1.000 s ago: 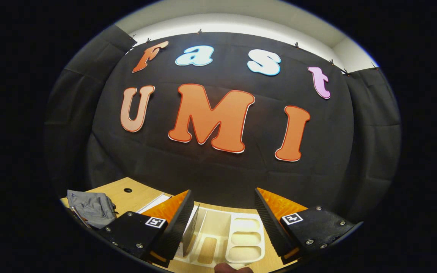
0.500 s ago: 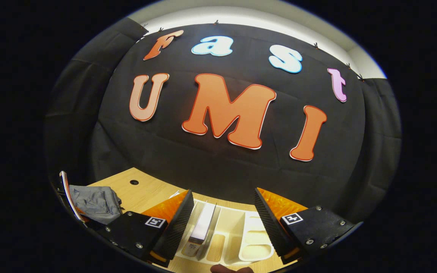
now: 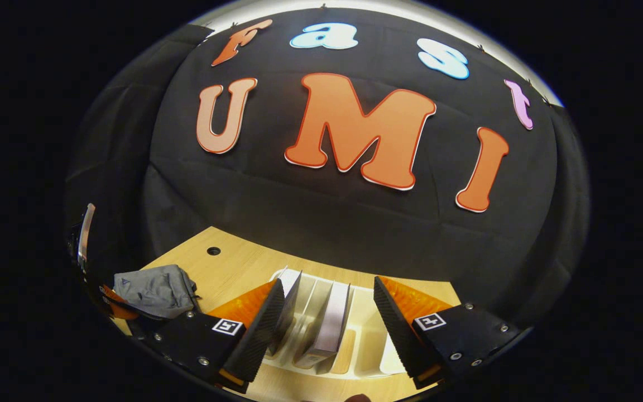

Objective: Open the schoolbag, grab two books from the bookshelf and put them into the schoolbag.

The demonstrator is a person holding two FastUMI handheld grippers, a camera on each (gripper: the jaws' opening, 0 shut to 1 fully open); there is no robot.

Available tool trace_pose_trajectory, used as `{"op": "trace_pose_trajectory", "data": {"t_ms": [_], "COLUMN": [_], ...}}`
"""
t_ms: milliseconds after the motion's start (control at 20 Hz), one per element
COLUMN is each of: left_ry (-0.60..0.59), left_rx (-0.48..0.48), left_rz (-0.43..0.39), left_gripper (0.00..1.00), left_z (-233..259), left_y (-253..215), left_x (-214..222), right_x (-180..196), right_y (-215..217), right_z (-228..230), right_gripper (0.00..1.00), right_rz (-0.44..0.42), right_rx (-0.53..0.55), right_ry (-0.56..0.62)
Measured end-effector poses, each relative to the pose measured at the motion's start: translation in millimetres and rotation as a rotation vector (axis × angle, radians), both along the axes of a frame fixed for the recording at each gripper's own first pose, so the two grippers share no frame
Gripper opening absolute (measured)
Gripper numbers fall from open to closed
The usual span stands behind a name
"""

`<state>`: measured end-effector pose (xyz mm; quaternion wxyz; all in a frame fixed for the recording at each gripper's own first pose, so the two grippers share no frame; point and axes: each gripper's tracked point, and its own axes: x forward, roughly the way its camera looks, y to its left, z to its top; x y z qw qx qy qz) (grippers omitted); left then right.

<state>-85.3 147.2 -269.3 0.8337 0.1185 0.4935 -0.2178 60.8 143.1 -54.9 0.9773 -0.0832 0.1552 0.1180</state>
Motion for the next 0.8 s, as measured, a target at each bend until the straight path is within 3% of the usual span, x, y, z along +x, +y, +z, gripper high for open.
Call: {"op": "trace_pose_trajectory", "data": {"t_ms": [250,400,800], "left_ry": [0.030,0.040,0.083], "left_rx": [-0.069,-0.122,-0.180], "left_rz": [-0.044,-0.029,-0.041], "left_gripper": [0.05,0.05,0.05], "left_z": [24,40,63], "left_y": [9,17,16], "left_x": [16,26,31], "right_x": [11,14,22], "right_y": [16,28,59], "right_z": [-10,-14,-68], "right_gripper": [0.96,0.96,0.91], "right_rz": [0.002,0.019,0.032], "right_rx": [0.008,-0.011,-0.036], "right_ry": [0.107,0.153,0.460]}}
